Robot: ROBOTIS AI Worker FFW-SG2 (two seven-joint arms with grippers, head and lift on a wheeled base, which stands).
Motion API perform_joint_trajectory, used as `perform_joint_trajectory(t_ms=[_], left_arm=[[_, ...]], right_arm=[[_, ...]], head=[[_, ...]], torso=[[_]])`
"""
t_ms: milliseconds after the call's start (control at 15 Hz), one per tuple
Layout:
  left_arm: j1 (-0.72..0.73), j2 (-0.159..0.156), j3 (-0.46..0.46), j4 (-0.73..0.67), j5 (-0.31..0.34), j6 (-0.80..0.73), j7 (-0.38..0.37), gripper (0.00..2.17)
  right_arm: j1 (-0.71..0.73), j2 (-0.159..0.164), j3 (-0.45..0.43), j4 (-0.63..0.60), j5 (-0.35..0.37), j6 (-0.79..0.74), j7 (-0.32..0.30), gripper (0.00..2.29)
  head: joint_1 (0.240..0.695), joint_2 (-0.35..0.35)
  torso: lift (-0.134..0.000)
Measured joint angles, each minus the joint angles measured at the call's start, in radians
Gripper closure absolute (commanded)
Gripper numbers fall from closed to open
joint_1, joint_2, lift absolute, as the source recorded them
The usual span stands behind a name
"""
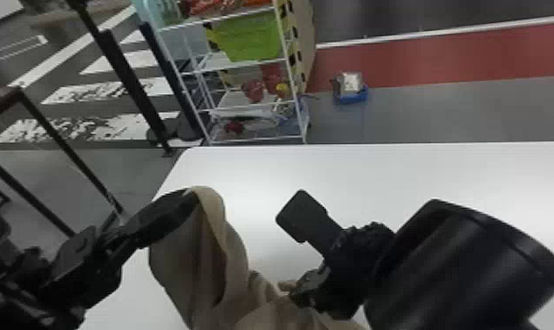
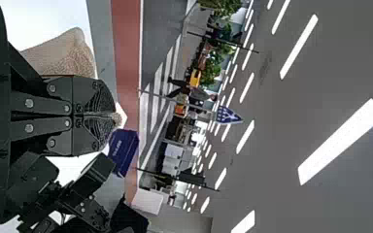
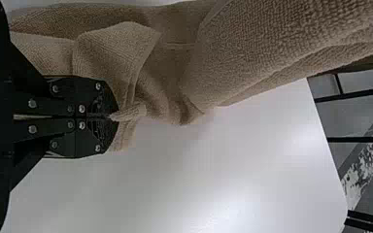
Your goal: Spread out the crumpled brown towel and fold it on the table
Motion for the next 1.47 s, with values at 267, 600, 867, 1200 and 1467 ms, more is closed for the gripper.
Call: perform_joint_trajectory(t_ms=[267, 600, 867, 1200, 1467], left_arm=[[0.0, 0.0, 0.029, -0.003, 0.01, 0.0, 0.033, 1.84], [0.002, 0.0, 0.111, -0.042, 0.111, 0.008, 0.062, 1.86], [0.0, 0.0, 0.131, -0.069, 0.119, 0.013, 0.107, 1.86], [-0.006, 0.0, 0.136, -0.069, 0.119, 0.008, 0.174, 1.86], [-0.005, 0.0, 0.185, -0.08, 0.164, 0.02, 0.165, 1.86]], right_arm=[[0.05, 0.0, -0.112, -0.13, -0.039, 0.017, -0.003, 1.5], [0.309, -0.087, -0.463, -0.515, -0.198, -0.005, 0.02, 1.5], [0.479, -0.145, -0.874, -0.692, -0.385, -0.028, 0.052, 1.5], [0.571, -0.135, -1.396, -0.725, -0.716, -0.078, 0.077, 1.5], [0.609, -0.068, -1.627, -0.8, -0.86, 0.007, 0.133, 1.5]], head=[[0.695, 0.35], [0.695, 0.35], [0.695, 0.35], [0.695, 0.267], [0.695, 0.234]], torso=[[-0.124], [-0.124], [-0.124], [-0.124], [-0.124]])
